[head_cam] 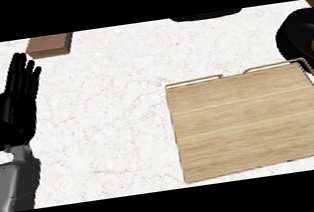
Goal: Pick the pear from the tray and place it in the pot
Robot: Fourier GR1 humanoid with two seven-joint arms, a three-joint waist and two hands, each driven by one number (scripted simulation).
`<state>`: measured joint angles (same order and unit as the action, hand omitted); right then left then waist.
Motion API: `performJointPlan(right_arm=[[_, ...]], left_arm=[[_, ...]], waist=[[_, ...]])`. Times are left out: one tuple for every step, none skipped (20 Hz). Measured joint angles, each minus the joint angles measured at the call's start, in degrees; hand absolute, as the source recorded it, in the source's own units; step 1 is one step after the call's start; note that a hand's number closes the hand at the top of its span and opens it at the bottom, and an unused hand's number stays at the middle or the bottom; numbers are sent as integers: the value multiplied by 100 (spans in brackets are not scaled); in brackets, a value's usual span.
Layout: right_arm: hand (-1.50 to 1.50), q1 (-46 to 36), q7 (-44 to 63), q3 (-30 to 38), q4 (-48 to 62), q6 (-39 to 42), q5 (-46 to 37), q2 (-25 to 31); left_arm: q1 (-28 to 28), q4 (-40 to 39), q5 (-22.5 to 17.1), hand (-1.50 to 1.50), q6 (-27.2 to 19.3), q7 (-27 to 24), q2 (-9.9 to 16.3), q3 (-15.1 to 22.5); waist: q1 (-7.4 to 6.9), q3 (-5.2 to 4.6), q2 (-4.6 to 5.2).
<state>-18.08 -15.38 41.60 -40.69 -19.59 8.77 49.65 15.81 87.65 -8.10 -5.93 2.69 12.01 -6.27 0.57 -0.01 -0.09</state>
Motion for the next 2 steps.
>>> performJointPlan(right_arm=[[-150, 131, -66, 62, -36, 70, 72, -22], [-150, 323, -66, 114, -180, 135, 136, -53]], left_arm=[[31, 65, 26, 0, -37, 83, -2, 10], [69, 7, 25, 0, -28, 67, -6, -3]], waist=[[-4, -1, 0], [3, -1, -1]])
